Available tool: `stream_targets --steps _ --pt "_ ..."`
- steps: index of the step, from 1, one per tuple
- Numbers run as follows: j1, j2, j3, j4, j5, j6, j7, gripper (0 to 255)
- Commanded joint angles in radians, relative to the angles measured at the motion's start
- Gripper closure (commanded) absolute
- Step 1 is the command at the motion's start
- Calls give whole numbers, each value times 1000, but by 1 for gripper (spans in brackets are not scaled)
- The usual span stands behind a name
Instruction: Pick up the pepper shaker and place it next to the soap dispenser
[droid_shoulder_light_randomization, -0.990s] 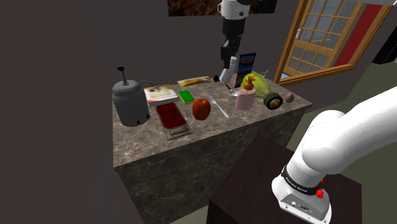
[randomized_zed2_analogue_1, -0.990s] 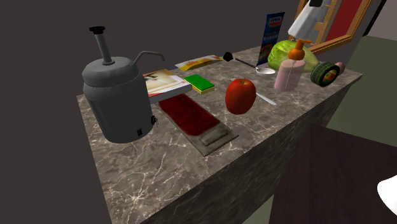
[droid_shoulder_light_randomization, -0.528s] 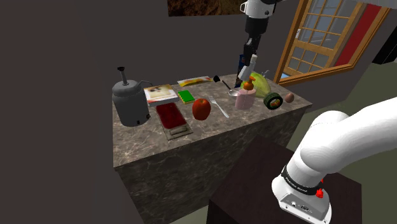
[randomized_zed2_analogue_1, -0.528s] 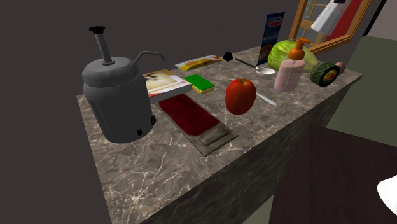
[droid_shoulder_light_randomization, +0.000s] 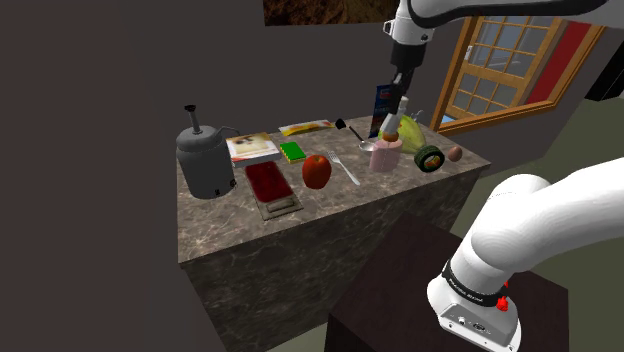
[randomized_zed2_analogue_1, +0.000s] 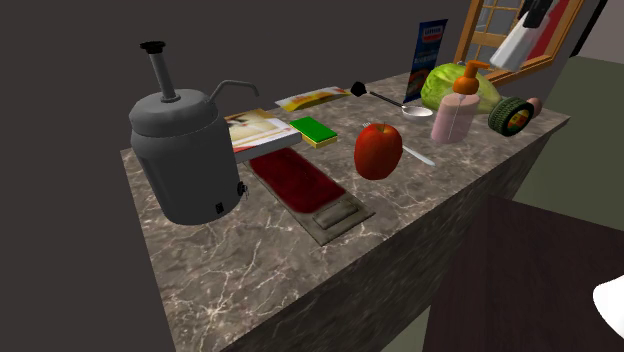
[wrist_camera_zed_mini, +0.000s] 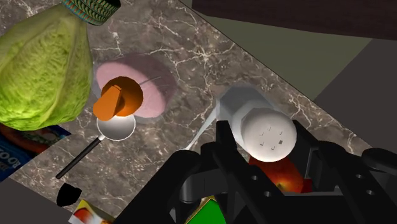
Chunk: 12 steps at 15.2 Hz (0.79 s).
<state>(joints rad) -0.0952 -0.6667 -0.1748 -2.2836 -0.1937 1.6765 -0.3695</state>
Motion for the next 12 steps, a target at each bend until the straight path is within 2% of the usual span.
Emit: stream_targets --steps 1,12 --pt "-1 -6 -3 -32 -3 26 2 255" --pt "-8 -17 -18 -186 -19 169 17 255"
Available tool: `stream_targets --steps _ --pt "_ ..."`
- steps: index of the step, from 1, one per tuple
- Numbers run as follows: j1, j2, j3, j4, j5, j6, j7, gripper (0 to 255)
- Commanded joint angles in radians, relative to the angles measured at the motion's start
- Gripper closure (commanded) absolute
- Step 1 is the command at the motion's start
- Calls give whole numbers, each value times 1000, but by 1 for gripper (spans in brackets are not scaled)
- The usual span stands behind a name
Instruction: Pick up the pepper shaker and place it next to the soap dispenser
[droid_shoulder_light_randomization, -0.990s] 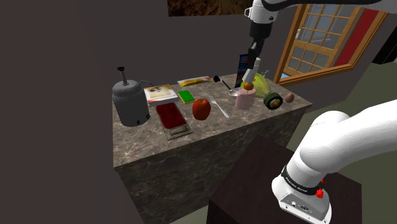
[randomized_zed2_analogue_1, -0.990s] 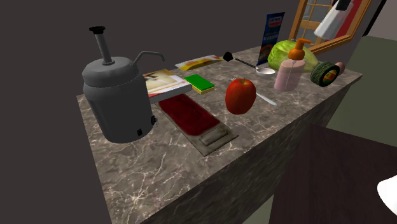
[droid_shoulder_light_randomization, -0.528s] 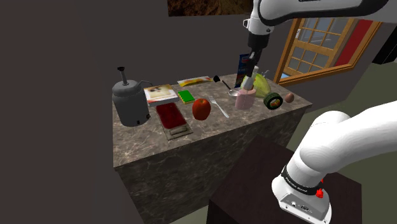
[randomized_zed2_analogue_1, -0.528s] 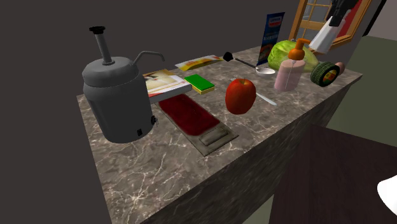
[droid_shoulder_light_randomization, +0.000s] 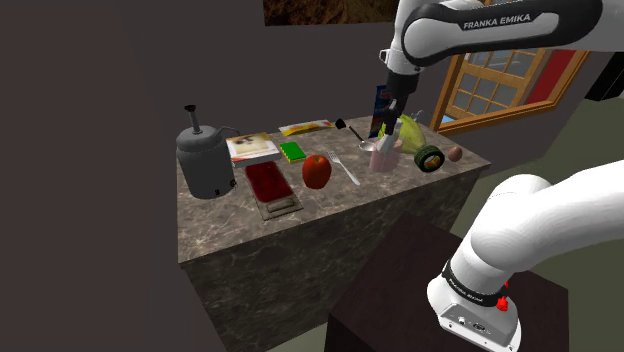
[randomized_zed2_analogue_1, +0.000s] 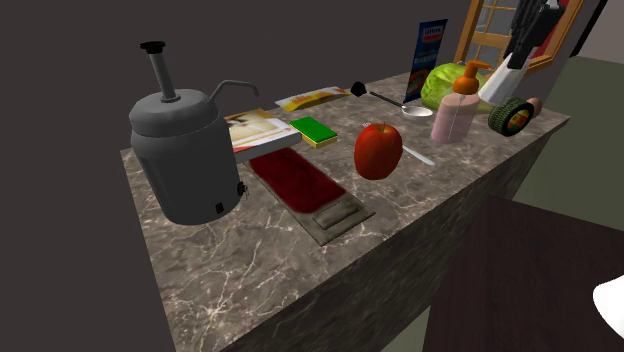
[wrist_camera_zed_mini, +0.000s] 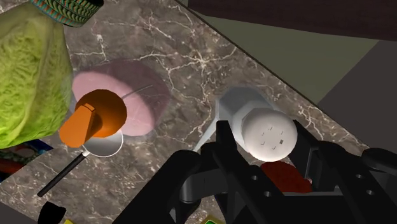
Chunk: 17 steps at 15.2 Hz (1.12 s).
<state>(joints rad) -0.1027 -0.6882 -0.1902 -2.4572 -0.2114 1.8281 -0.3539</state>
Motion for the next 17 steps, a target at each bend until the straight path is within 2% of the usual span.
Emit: stream_targets --steps 1,17 --pt "-1 5 -4 -25 -3 31 2 255" --pt "-12 51 -32 -211 -35 261 24 255"
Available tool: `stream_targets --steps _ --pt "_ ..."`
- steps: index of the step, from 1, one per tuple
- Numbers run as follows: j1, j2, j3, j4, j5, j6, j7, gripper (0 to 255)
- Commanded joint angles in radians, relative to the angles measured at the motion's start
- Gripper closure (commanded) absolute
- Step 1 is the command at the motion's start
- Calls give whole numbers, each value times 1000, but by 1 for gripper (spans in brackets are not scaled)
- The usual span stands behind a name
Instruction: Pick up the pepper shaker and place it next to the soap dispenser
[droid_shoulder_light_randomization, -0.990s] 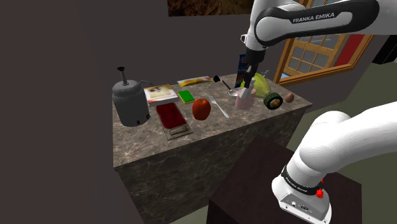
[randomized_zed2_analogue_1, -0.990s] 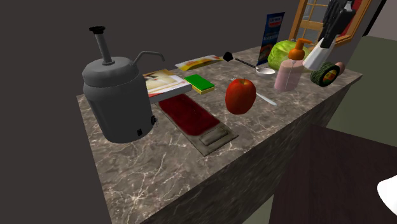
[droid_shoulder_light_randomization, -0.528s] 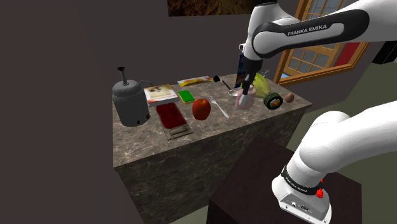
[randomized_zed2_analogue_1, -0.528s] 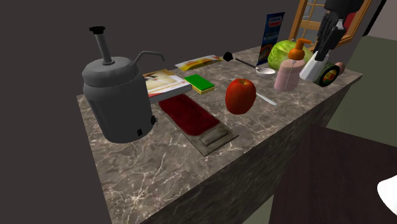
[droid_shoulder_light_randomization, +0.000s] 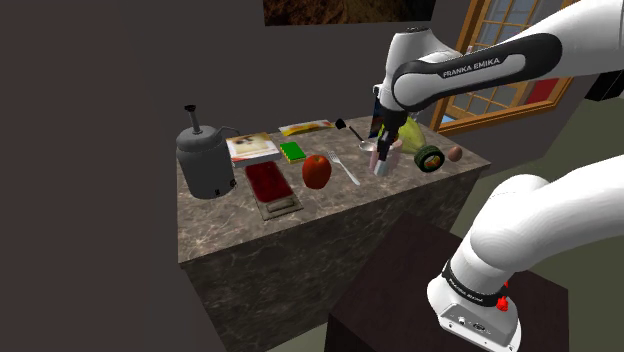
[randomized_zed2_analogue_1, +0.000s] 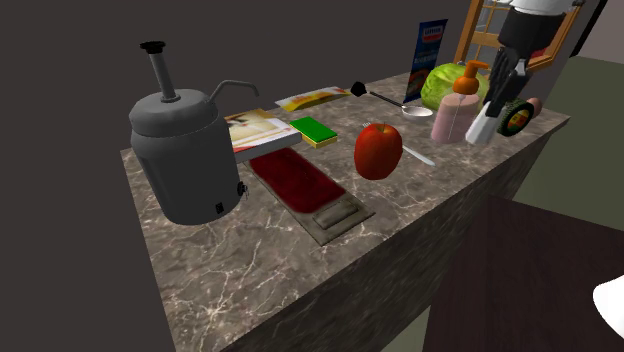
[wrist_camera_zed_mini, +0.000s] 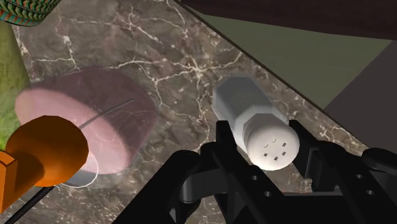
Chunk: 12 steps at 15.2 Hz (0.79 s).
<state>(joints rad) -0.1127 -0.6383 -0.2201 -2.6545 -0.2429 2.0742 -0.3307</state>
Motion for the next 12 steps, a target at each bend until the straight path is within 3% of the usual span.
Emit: stream_targets --steps 1,12 --pt "-3 6 -4 -24 -5 31 2 255" --pt "-11 92 -26 -121 -32 213 19 255"
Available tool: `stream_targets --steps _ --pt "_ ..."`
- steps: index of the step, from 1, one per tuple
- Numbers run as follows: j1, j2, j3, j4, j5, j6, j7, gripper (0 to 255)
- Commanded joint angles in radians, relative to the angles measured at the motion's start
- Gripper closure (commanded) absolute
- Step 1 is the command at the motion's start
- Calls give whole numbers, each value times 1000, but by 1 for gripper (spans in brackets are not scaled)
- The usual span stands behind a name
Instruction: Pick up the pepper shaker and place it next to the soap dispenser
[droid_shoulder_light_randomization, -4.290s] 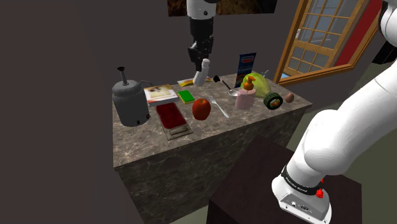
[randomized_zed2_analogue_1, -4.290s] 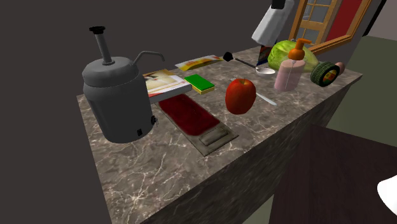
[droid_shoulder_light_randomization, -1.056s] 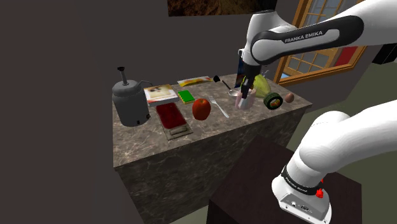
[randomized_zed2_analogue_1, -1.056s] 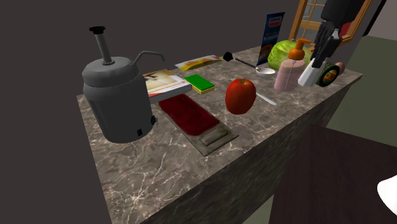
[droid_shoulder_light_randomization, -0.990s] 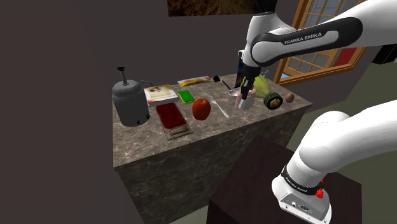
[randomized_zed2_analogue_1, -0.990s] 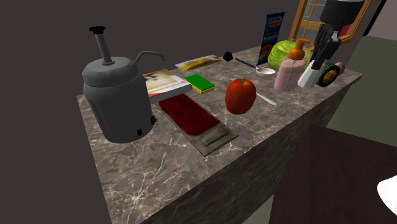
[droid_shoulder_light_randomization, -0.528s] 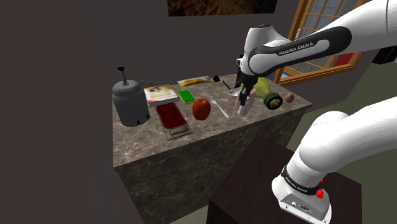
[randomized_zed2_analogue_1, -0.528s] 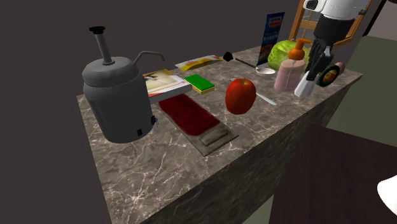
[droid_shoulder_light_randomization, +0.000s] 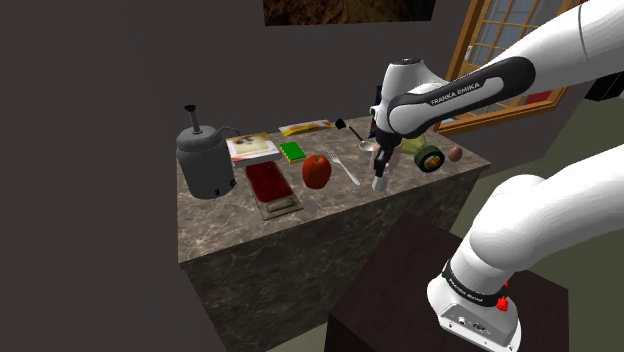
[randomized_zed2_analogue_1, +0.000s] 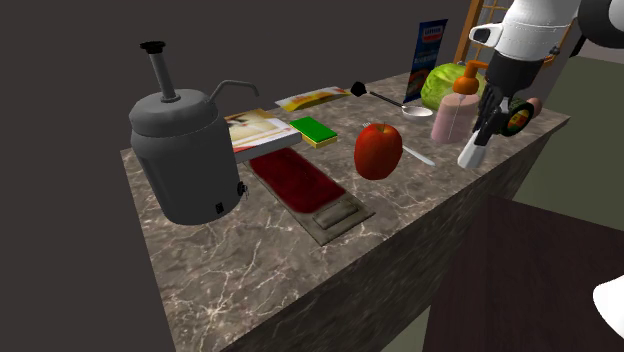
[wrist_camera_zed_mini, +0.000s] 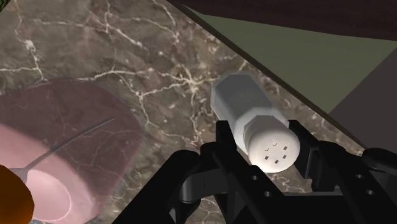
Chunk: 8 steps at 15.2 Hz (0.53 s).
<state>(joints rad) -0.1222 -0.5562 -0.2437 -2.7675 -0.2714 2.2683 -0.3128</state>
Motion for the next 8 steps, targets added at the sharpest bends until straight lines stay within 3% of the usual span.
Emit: stream_targets --steps 1,8 --pt "-2 21 -5 -16 -6 37 3 255" --pt "-2 26 -6 -20 -7 47 3 255"
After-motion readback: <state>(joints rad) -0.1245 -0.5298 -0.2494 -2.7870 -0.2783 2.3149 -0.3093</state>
